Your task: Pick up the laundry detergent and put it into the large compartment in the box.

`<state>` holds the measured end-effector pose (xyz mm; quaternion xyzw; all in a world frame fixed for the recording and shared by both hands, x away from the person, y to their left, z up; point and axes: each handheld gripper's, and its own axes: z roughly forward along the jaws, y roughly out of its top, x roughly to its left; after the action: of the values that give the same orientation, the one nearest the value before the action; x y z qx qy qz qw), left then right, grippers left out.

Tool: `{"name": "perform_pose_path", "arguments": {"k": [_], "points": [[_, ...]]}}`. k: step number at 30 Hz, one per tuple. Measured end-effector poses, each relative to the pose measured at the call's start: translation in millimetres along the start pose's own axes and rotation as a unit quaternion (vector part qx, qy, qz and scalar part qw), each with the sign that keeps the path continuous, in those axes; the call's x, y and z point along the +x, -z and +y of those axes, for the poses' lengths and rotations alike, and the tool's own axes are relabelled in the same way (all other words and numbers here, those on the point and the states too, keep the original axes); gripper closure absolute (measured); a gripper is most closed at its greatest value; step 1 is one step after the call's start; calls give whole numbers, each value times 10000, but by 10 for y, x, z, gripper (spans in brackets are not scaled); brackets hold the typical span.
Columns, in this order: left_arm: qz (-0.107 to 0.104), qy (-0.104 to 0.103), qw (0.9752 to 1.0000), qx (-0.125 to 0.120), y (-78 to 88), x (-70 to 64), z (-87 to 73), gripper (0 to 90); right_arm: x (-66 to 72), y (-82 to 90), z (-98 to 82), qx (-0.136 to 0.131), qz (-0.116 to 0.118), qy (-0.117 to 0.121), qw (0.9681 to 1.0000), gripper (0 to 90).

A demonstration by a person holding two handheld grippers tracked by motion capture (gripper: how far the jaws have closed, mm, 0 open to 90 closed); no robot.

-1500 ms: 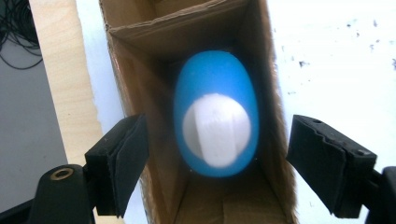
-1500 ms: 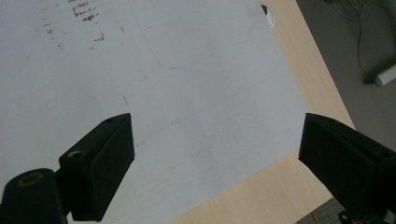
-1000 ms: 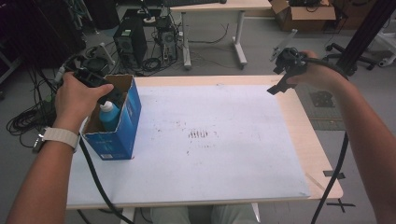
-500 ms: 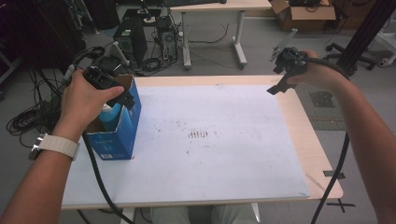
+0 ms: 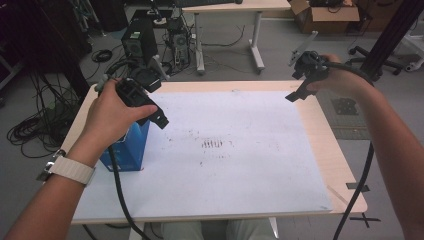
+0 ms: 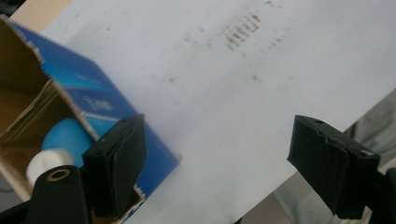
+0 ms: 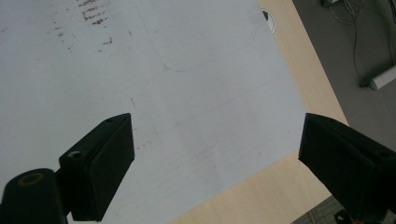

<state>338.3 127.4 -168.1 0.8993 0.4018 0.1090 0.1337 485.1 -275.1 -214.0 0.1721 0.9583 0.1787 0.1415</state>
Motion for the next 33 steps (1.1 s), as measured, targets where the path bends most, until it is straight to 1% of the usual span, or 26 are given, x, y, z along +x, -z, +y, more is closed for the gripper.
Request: {"name": "perform_pose_path", "arguments": {"k": [1,2,3,5,6,7,8,9,10,11,12,14,19,22,24,28,29,33], "points": [[-59,-90,9999,-33,-2,-46,14,195,1,1,0,-14,-1,-7,10000,106],[-189,-292,9994,-39,-8,-133,47,193,0,1,-1,-13,-3,-8,10000,106],[-189,-292,9994,-39,-8,-133,47,195,0,1,-1,-13,-3,-8,10000,106],[-215,-381,9990,-46,-23,-191,69,195,2,-1,2,6,-6,2,10000,106],[-262,-439,9987,-48,-33,-225,83,195,2,-1,2,6,-6,2,10000,106],[-342,-566,9978,-10,-55,-279,102,192,4,-2,3,6,0,1,10000,106],[-342,-566,9978,-10,-55,-279,102,186,4,-2,3,6,0,1,10000,106],[-394,-683,9969,19,-81,-331,115,180,2,1,1,-2,-4,-11,10000,106],[-394,-683,9969,19,-81,-331,115,168,2,1,1,-2,-4,-11,10000,106],[-405,-744,9964,38,-92,-351,121,168,0,2,-2,-9,-6,-13,10000,106],[-435,-818,9957,52,-112,-379,131,136,-1,1,-4,-2,-6,-16,10000,106],[-462,-834,9954,66,-126,-397,136,98,-2,-1,-5,4,-9,-17,10000,106],[-520,-881,9947,68,-156,-435,154,60,10,-7,6,6,8,-9,10000,106],[-526,-918,9944,58,-173,-455,178,58,15,-7,17,12,26,23,10000,106],[-509,-917,9945,52,-188,-468,194,59,5,0,20,13,12,25,10000,106],[-537,-965,9939,52,-202,-484,216,60,-28,10,23,-10,-19,21,10000,106],[-545,-946,9940,55,-203,-485,218,62,-33,7,22,-20,-23,6,10000,105],[-541,-960,9939,54,-203,-498,229,62,-11,5,15,-28,-3,24,10000,105]]}}
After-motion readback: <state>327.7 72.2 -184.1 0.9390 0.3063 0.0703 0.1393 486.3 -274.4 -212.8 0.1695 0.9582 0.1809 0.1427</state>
